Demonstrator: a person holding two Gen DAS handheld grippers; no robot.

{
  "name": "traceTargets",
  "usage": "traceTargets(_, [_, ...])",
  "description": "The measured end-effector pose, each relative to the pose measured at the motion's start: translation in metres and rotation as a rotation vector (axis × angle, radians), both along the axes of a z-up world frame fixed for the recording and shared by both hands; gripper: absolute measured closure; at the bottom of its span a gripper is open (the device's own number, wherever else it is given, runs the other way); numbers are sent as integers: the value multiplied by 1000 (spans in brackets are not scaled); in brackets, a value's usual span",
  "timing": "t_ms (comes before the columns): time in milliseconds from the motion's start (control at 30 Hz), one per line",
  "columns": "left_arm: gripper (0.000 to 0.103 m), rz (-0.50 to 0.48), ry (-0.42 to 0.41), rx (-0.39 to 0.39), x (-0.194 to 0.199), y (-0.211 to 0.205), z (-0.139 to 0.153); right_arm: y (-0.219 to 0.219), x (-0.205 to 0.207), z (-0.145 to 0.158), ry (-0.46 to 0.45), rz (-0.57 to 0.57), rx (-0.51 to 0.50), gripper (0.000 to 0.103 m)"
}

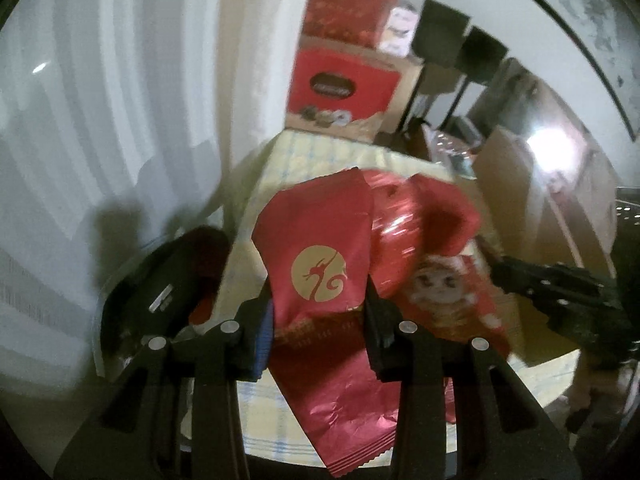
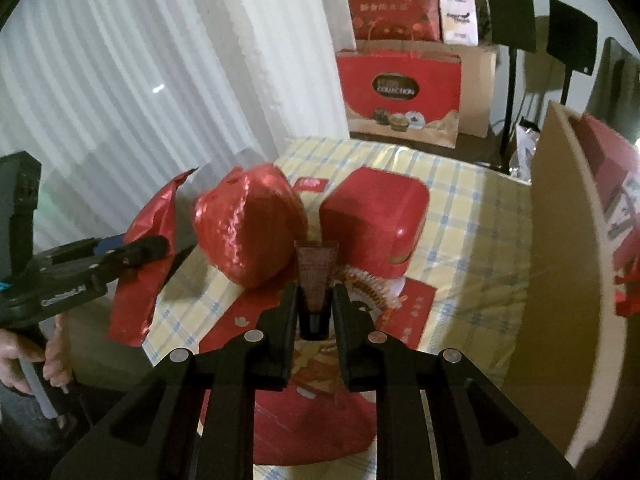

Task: Organize objects
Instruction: 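Carry the brown tube with the right gripper while the left carries the hotel bag to the tray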

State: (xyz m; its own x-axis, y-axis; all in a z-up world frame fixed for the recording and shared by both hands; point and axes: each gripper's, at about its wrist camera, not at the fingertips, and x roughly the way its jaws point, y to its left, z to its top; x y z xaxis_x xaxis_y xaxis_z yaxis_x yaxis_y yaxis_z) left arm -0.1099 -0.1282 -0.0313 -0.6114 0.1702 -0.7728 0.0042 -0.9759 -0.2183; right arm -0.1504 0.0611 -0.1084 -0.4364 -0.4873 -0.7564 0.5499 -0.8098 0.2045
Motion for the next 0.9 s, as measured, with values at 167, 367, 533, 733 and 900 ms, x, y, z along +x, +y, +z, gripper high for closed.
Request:
traceTargets(167, [68, -63, 35, 8, -4, 28, 24, 11, 2, 16, 27, -24, -4, 87])
traceTargets(367, [68, -133, 57, 2, -14, 66, 44, 30, 2, 34, 57, -65, -5, 86])
traceTargets(533, [68, -172, 75, -24, -21, 94, 57, 48, 1, 47, 84, -103, -11, 87])
traceTargets(733, [68, -202, 87, -32, -29, 122, 69, 69, 0, 62, 110, -149, 12, 86])
traceTargets(900, [68, -237, 92, -52, -35, 150, 73, 90, 2, 78, 151, -200, 28, 86])
